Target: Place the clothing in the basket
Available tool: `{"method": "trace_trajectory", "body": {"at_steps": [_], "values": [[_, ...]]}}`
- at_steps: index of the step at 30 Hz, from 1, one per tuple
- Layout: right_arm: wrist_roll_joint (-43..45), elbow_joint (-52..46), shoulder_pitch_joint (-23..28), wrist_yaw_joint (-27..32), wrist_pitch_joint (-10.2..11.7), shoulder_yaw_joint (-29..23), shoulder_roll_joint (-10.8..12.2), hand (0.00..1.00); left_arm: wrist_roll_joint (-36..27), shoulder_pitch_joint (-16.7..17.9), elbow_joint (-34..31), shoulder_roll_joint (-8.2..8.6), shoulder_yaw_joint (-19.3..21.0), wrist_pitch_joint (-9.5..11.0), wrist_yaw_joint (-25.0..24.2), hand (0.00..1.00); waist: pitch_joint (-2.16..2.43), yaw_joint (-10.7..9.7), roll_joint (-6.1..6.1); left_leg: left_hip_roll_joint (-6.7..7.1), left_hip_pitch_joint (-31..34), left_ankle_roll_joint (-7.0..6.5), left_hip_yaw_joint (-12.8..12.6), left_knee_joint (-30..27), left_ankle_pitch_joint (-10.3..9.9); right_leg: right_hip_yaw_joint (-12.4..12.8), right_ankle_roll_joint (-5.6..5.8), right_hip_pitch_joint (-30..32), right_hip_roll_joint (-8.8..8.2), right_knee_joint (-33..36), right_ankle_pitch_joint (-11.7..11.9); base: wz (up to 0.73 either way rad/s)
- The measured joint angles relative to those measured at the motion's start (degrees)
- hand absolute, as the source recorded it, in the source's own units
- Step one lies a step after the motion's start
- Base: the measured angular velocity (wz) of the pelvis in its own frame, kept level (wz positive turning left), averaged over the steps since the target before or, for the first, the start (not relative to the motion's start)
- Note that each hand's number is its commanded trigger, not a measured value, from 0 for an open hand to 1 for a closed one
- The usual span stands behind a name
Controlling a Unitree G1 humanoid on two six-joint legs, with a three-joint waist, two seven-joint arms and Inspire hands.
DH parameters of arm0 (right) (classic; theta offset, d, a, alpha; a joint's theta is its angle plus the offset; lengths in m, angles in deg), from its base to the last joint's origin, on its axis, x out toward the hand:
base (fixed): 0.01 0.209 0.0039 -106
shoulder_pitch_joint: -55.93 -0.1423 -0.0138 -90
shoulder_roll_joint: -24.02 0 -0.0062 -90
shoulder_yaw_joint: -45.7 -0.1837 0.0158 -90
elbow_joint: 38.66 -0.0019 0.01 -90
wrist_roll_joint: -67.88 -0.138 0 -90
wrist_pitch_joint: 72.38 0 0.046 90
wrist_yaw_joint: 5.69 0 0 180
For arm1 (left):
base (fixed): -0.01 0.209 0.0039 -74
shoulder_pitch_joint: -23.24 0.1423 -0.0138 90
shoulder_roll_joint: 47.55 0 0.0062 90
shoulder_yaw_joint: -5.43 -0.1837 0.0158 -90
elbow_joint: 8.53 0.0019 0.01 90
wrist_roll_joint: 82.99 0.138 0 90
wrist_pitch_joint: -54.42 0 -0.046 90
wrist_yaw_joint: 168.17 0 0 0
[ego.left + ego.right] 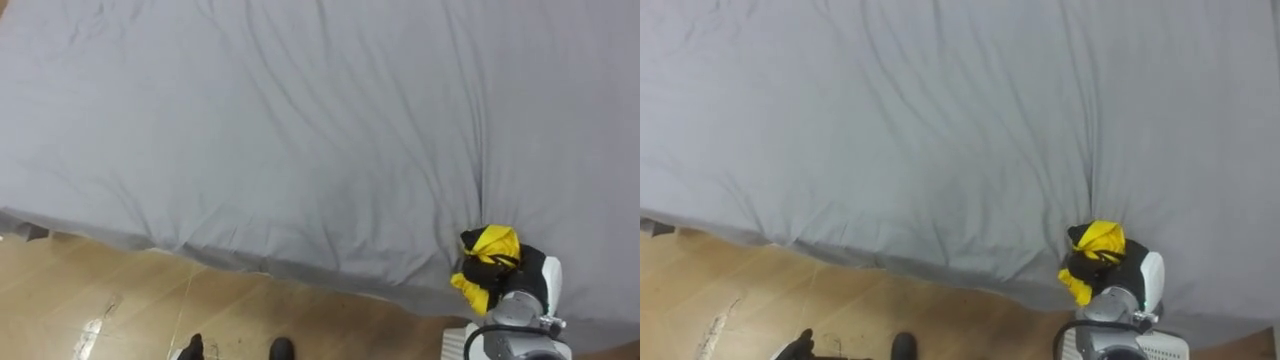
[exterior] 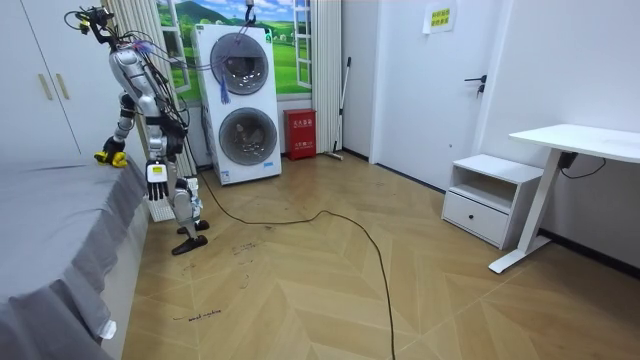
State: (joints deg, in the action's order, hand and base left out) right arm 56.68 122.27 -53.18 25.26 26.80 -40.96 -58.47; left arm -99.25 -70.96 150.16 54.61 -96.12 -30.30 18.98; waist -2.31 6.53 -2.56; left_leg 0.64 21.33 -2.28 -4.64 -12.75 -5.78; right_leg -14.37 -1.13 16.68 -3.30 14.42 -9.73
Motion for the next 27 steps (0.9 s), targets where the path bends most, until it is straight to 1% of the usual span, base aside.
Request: {"method": "trace_trajectory", "body": {"at_steps": [7,11,14,15,17,18,19,20,21,22,23,24,25,26,27], "values": [[-0.32,0.09,0.03,-0.26,0.09,0.02,-0.07,1.00,-1.70,0.00,0.55,-0.04,-0.19,0.01,0.00,0.00,0.17,-0.12,0.05,0.08,-0.48,-0.01,-0.03,-0.06,0.11,0.02,-0.01,-0.46,-0.03,0.12,0.01,0.00],[-1.04,0.00,0.06,0.00,-0.28,0.27,-0.06,1.00,-1.83,-0.01,0.56,-0.04,-0.49,0.00,0.00,0.00,0.19,-0.14,0.06,0.04,-0.94,-0.01,-0.06,-0.21,0.12,0.05,-0.01,-0.96,-0.07,0.28,0.01,0.00],[-2.83,-1.23,0.09,0.12,-0.96,0.26,-0.13,1.00,-1.73,0.06,0.40,-0.14,-0.99,0.01,0.00,0.00,0.22,-0.21,0.09,-0.03,-1.05,-0.02,-0.09,-0.48,0.11,0.10,-0.03,-1.15,-0.05,0.28,0.13,-0.01],[-4.13,-2.34,0.09,0.04,-1.38,-0.10,-0.28,1.00,-1.54,0.06,0.43,-0.20,-0.94,0.01,0.00,0.00,0.23,-0.33,0.09,-0.03,-1.19,-0.04,-0.11,-0.48,0.13,0.16,-0.04,-1.22,-0.05,0.26,0.22,-0.03],[-6.03,-4.01,0.34,0.01,-1.53,-0.31,-0.43,1.00,-1.50,0.28,0.40,-0.43,-0.55,0.00,0.00,0.00,0.25,-0.70,0.09,-0.04,-1.96,-0.05,-0.19,-0.41,0.13,0.28,-0.03,-1.88,-0.07,0.20,0.24,-0.04],[-7.16,-6.97,1.20,-0.01,-1.71,-0.57,-0.42,1.00,-1.49,0.25,0.37,-0.75,0.21,0.01,0.00,0.00,0.43,-0.88,-0.02,-0.11,-2.67,-0.06,-0.58,-0.04,0.12,0.77,-0.03,-2.23,-0.05,0.17,0.24,-0.15],[-7.39,-10.49,2.11,-0.45,-1.67,-0.87,-0.45,1.00,-1.51,1.20,0.51,-1.18,0.73,0.01,0.00,0.00,0.44,-1.50,-0.01,-0.17,-3.77,-0.06,-1.38,0.38,0.12,1.49,-0.01,-2.85,-0.05,0.13,0.23,-0.25],[-7.50,-12.21,2.57,-0.81,-1.68,-0.97,-0.51,1.00,-1.47,1.49,0.51,-1.39,1.27,-0.01,0.00,0.00,0.45,-1.62,-0.02,-0.21,-4.53,-0.06,-1.90,0.80,0.12,1.81,0.00,-3.22,-0.03,0.10,0.23,-0.35],[-8.06,-16.29,3.82,-1.54,-1.76,-1.78,-0.73,1.00,-1.40,2.19,0.33,-1.65,2.37,-0.04,0.00,0.00,0.56,-2.14,0.02,-0.24,-6.05,-0.07,-2.90,1.51,0.11,2.86,0.08,-4.15,-0.01,-0.14,0.25,-0.39],[-9.00,-20.91,5.47,-1.83,-1.76,-2.44,-1.19,1.00,-0.97,3.32,-0.15,-1.92,3.17,-0.03,0.00,0.00,0.94,-2.87,0.07,-0.18,-7.35,-0.08,-3.49,2.10,0.11,3.43,0.18,-5.12,0.00,-0.63,0.28,-0.28],[-9.79,-23.33,6.40,-1.87,-1.76,-2.48,-1.58,1.00,-0.93,3.79,-0.26,-2.01,3.48,-0.03,0.00,0.00,1.10,-3.60,0.14,0.00,-7.85,-0.08,-3.49,2.18,0.11,3.51,0.27,-5.81,0.00,-0.98,0.34,-0.10],[-11.67,-27.55,8.04,-2.19,-1.72,-2.49,-2.45,1.00,-0.62,4.56,-0.33,-2.38,3.57,-0.03,0.01,0.00,1.23,-4.96,0.07,0.07,-9.16,-0.09,-3.53,2.28,0.10,3.78,0.38,-7.25,0.08,-1.46,0.30,-0.06],[-13.02,-30.68,9.22,-2.43,-1.70,-2.91,-3.01,1.00,-0.39,5.38,-0.49,-2.69,3.68,-0.04,0.01,0.00,1.50,-5.91,-0.20,0.08,-10.78,-0.12,-4.26,2.58,0.08,4.68,0.50,-8.47,0.23,-2.10,0.33,-0.14],[-13.57,-31.88,9.66,-2.41,-1.70,-3.34,-3.03,1.00,-0.40,5.88,-0.59,-2.84,3.71,-0.04,0.01,0.00,1.64,-6.29,-0.30,0.08,-11.72,-0.14,-4.62,2.77,0.04,5.05,0.52,-9.21,0.29,-2.40,0.32,-0.27],[-13.98,-34.14,10.82,-2.49,-1.70,-4.50,-3.03,1.00,-0.47,6.71,-0.80,-3.05,3.69,-0.06,0.01,0.00,2.12,-7.26,-0.53,0.11,-13.52,-0.14,-5.05,3.42,0.00,5.74,0.59,-10.82,0.40,-2.98,0.30,-0.23]]}}
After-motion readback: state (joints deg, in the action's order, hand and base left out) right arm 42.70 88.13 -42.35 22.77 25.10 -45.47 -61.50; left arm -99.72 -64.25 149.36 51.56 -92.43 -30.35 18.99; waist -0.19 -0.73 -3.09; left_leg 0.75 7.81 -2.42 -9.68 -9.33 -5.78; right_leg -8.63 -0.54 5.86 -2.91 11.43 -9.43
